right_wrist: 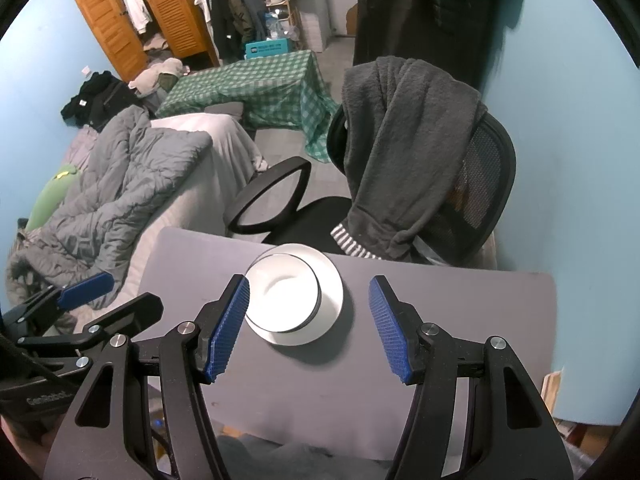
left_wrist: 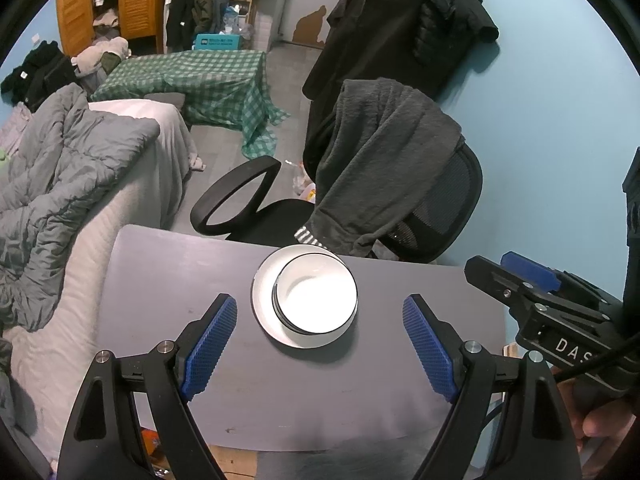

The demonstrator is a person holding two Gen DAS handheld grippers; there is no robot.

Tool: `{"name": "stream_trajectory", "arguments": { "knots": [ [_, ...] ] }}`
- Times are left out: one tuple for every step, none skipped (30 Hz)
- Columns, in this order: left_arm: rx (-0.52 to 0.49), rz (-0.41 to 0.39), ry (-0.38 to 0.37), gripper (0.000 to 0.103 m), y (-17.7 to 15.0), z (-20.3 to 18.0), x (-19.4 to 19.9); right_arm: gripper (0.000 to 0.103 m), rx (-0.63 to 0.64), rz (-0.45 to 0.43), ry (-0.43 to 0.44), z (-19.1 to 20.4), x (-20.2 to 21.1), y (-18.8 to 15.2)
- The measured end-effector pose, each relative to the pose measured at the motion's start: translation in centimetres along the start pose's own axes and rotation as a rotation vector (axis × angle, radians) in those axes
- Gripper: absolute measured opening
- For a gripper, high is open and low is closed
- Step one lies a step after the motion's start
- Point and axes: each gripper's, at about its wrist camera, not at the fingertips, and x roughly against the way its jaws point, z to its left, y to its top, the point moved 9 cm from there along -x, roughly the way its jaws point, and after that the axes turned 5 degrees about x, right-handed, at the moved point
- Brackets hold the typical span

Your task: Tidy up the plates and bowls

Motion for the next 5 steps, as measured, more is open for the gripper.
{"name": "stream_trajectory", "arguments": {
  "knots": [
    [0.0, 0.0, 0.002, 0.086, -0.04, 0.06, 0.03, 0.061, 0.001, 0.0, -0.002, 0.07, -0.05, -0.11],
    [0.0, 0.001, 0.001, 0.086, -0.06, 0.1, 0.05, 0.061, 0.001, 0.0, -0.001, 0.03, -0.03, 0.0],
    [0.001, 0.0, 0.001, 0.086, -0.06, 0.1, 0.06, 0.061, 0.001, 0.0, -0.001, 0.0, -0.03, 0.01],
    [0.001, 0.0, 0.001, 0.086, -0.05, 0.07, 0.05, 0.061, 0.0, -0.001, -0.002, 0.06, -0.04, -0.14],
    [0.001, 0.002, 0.002, 0.086, -0.02, 0.0, 0.02, 0.061, 0.001, -0.001, -0.001, 0.07, -0.06, -0.13]
  ]
}}
